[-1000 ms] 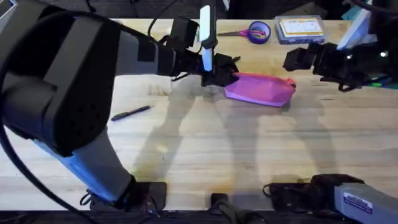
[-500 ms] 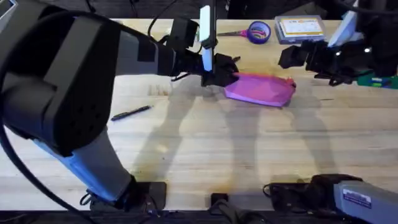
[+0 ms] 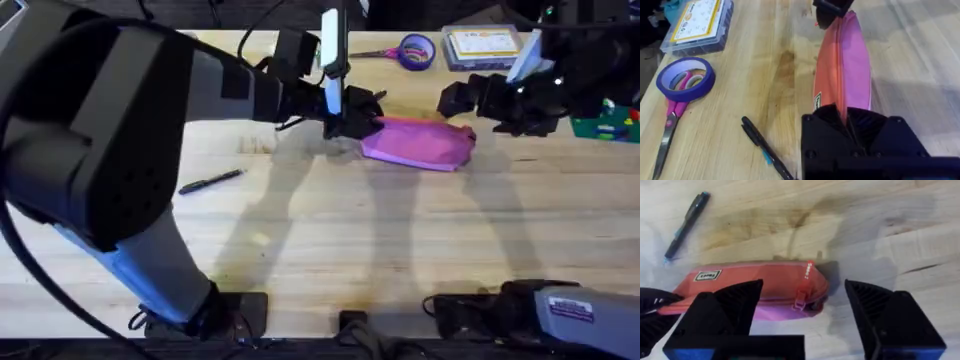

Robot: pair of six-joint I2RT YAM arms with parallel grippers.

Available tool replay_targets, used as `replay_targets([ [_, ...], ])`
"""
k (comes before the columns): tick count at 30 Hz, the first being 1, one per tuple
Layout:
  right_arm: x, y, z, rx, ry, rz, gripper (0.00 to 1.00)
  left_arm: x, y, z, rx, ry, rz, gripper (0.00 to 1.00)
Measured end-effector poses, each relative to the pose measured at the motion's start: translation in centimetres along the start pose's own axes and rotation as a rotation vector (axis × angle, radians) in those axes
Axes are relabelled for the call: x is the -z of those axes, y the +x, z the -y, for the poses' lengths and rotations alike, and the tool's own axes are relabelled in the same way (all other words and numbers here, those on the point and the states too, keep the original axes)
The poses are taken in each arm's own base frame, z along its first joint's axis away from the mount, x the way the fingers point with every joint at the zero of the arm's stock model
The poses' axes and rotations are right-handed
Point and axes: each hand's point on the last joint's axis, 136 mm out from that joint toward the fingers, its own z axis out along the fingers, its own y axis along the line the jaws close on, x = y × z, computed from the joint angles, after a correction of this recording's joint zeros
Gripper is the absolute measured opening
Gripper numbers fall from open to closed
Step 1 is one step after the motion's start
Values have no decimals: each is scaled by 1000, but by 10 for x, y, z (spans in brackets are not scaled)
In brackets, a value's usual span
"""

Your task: Unzip the bag, pick up the pens from the table one at a time and place them inside, then zip the bag closed.

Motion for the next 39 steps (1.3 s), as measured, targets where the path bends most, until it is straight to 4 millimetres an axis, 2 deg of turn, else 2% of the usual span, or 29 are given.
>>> replay_targets([
  [13,-26,5,-3,58,-6,-55,998,0,0,0,0,0,0,42],
  [26,-29,7,-10,207,-52,-67,986,0,0,1,0,3,3,42],
  [31,-29,8,-13,214,-68,-72,715,0,0,1,1,3,3,42],
  [39,-29,9,-14,216,-75,-76,426,0,0,0,0,3,3,42],
])
